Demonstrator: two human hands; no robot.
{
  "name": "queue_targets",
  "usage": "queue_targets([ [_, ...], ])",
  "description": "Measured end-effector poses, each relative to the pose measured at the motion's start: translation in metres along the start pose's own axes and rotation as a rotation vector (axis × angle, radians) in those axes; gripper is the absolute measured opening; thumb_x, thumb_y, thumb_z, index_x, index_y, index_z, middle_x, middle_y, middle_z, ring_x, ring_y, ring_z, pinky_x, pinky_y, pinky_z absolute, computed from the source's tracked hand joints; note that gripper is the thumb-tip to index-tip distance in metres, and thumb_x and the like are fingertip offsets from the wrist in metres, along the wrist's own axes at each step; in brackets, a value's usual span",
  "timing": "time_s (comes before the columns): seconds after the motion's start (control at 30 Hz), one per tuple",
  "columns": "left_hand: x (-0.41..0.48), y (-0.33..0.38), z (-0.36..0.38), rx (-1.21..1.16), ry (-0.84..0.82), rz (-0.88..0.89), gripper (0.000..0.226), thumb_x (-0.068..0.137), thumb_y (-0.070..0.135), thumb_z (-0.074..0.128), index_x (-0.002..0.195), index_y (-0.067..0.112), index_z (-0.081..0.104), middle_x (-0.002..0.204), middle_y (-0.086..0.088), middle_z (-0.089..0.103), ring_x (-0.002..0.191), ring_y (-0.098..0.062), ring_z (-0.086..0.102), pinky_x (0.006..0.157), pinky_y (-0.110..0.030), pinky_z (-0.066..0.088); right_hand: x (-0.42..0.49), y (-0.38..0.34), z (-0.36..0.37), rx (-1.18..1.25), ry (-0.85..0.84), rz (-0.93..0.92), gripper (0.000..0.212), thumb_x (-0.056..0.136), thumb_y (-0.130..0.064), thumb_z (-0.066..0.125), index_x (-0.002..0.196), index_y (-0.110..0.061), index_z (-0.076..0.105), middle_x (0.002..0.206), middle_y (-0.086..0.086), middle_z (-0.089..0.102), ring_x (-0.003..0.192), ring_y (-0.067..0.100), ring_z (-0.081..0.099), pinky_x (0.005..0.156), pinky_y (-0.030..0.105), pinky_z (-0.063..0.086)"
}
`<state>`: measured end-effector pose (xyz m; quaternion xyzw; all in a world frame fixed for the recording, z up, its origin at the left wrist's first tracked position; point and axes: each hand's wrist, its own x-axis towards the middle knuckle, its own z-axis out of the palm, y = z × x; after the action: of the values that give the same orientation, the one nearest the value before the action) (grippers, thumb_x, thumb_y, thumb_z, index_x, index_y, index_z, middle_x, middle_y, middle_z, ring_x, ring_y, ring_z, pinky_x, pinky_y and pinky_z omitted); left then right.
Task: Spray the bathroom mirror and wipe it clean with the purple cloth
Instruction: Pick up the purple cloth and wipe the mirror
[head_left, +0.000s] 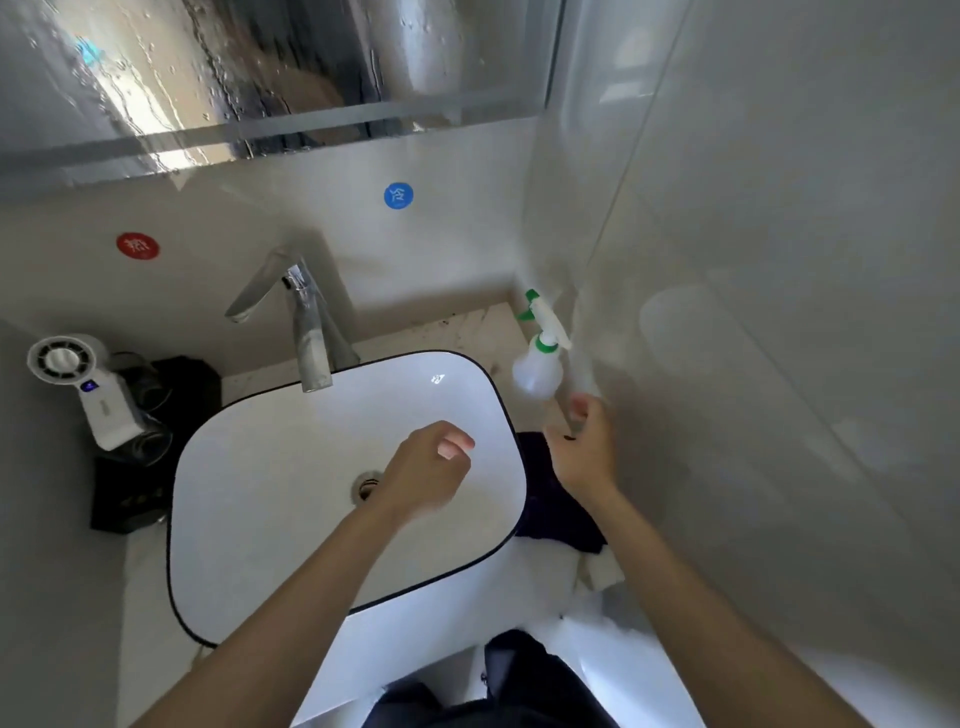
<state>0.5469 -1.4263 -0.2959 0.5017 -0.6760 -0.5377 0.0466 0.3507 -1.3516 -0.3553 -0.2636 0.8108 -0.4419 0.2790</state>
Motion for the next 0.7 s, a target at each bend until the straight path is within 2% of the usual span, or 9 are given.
queue_targets([
  [0.07, -0.003, -0.006, 0.013, 0.027, -0.042, 0.004, 0.024, 0.083, 0.021, 0.047, 0.095, 0.033, 0.064, 0.099, 0.005, 0.069, 0.092, -0.016, 0.068, 0.076, -0.032, 0.056, -0.016, 0.028, -0.002, -0.126, -0.078, -0.008, 0.03, 0.091, -0.007, 0.062, 0.12, -0.013, 0.058, 0.12, 0.0, 0.053, 0.115, 0.02, 0.055, 0.101, 0.036, 0.049],
  [0.1, -0.006, -0.009, 0.02, 0.036, -0.061, 0.004, 0.024, 0.085, 0.019, 0.047, 0.094, 0.033, 0.064, 0.099, 0.006, 0.069, 0.091, -0.015, 0.068, 0.078, -0.033, 0.057, -0.021, 0.041, -0.004, -0.218, -0.128, -0.01, 0.029, 0.091, -0.006, 0.06, 0.118, -0.014, 0.06, 0.12, 0.001, 0.053, 0.116, 0.022, 0.056, 0.102, 0.035, 0.048],
  [0.17, -0.013, -0.016, 0.033, 0.05, -0.088, 0.006, 0.025, 0.086, 0.018, 0.046, 0.093, 0.033, 0.064, 0.098, 0.007, 0.069, 0.09, -0.015, 0.068, 0.083, -0.036, 0.056, -0.025, 0.068, -0.005, -0.464, -0.234, -0.015, 0.04, 0.09, -0.009, 0.06, 0.13, -0.013, 0.058, 0.134, 0.006, 0.051, 0.124, 0.027, 0.051, 0.106, 0.035, 0.044],
  [0.27, -0.027, -0.025, 0.046, 0.036, -0.092, -0.014, 0.027, 0.089, 0.015, 0.044, 0.093, 0.03, 0.066, 0.092, 0.004, 0.069, 0.086, -0.018, 0.068, 0.081, -0.039, 0.056, -0.028, 0.102, 0.001, -0.795, -0.406, 0.04, 0.075, 0.091, -0.03, 0.064, 0.156, -0.025, 0.026, 0.164, 0.014, 0.015, 0.149, 0.039, 0.019, 0.119, 0.049, 0.029],
  [0.33, -0.037, -0.033, 0.051, 0.035, -0.094, -0.04, 0.027, 0.09, 0.015, 0.042, 0.095, 0.029, 0.066, 0.092, 0.002, 0.069, 0.084, -0.019, 0.068, 0.079, -0.038, 0.056, -0.028, 0.119, 0.01, -0.919, -0.471, 0.065, 0.091, 0.09, -0.042, 0.065, 0.159, -0.036, 0.005, 0.167, 0.011, -0.011, 0.152, 0.044, -0.003, 0.12, 0.06, 0.019],
  [0.4, -0.047, -0.04, 0.05, 0.046, -0.088, -0.061, 0.027, 0.09, 0.015, 0.043, 0.097, 0.028, 0.065, 0.094, 0.002, 0.069, 0.085, -0.016, 0.067, 0.077, -0.034, 0.056, -0.026, 0.131, 0.021, -0.982, -0.487, 0.077, 0.092, 0.092, -0.038, 0.064, 0.158, -0.04, 0.0, 0.165, 0.011, -0.021, 0.151, 0.046, -0.009, 0.117, 0.067, 0.015],
  [0.5, -0.058, -0.05, 0.046, 0.091, -0.102, -0.081, 0.025, 0.088, 0.014, 0.047, 0.099, 0.028, 0.065, 0.097, 0.007, 0.067, 0.084, -0.009, 0.064, 0.07, -0.022, 0.05, -0.022, 0.136, 0.033, -1.039, -0.42, 0.064, 0.083, 0.094, -0.018, 0.062, 0.157, -0.036, 0.012, 0.165, 0.017, -0.012, 0.149, 0.048, 0.006, 0.115, 0.065, 0.028],
  [0.6, -0.061, -0.056, 0.044, 0.115, -0.104, -0.087, 0.024, 0.087, 0.014, 0.049, 0.097, 0.03, 0.064, 0.096, 0.009, 0.066, 0.08, -0.006, 0.063, 0.069, -0.018, 0.047, -0.01, 0.132, 0.033, -1.087, -0.317, -0.008, 0.076, 0.087, -0.012, 0.069, 0.149, -0.027, 0.027, 0.158, 0.02, 0.012, 0.137, 0.046, 0.032, 0.1, 0.05, 0.048],
  [0.7, -0.061, -0.053, 0.046, 0.118, -0.118, -0.083, 0.025, 0.087, 0.013, 0.049, 0.098, 0.028, 0.064, 0.097, 0.007, 0.066, 0.081, -0.008, 0.063, 0.069, -0.02, 0.048, 0.004, 0.116, 0.023, -0.921, -0.301, 0.035, 0.053, 0.086, -0.005, 0.064, 0.134, -0.017, 0.045, 0.147, 0.018, 0.029, 0.116, 0.041, 0.05, 0.082, 0.038, 0.049],
])
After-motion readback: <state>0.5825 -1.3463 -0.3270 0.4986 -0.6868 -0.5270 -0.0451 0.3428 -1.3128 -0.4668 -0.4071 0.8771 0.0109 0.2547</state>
